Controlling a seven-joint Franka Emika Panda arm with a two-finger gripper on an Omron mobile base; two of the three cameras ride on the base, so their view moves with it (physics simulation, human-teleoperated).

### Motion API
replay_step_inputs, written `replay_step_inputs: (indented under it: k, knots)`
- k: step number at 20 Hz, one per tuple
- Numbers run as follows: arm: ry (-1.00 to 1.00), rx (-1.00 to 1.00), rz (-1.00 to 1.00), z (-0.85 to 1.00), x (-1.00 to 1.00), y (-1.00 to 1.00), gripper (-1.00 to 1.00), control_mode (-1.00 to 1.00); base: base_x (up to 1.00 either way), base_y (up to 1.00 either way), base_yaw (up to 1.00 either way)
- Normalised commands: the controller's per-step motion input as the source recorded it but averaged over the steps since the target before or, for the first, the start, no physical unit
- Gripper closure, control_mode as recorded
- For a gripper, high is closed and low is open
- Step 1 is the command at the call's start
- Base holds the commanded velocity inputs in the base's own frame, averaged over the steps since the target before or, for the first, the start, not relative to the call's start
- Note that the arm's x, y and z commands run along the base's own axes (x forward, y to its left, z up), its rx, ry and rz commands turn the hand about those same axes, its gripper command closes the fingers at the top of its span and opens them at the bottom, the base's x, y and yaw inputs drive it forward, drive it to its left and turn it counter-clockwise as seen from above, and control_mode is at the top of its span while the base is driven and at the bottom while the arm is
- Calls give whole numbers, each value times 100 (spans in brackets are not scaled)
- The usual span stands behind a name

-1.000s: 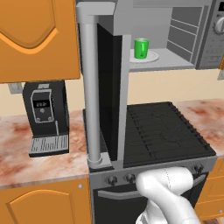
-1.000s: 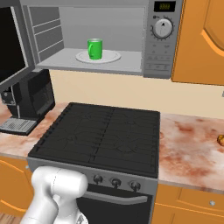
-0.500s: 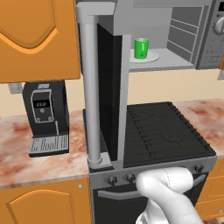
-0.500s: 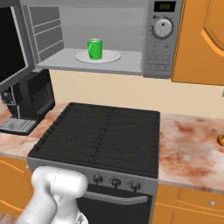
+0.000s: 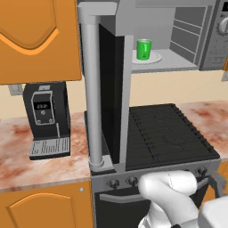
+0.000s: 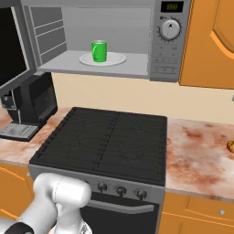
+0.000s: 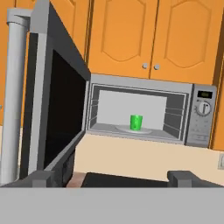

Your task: Pick the mug from the counter and place it inside the microwave. Then close the microwave.

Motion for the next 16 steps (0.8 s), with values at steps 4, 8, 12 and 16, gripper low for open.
replay_step_inputs:
  k: [4,8,12,16]
  knots:
    - [0,-10,-8,-2,18,75,-100,-100,0,0,0]
    - [0,-6,-11,-6,12,55,-100,-100,0,0,0]
    - [0,-2,-12,-14,16,31,-100,-100,0,0,0]
    - [-3,-5,-13,-23,23,29,-100,-100,0,0,0]
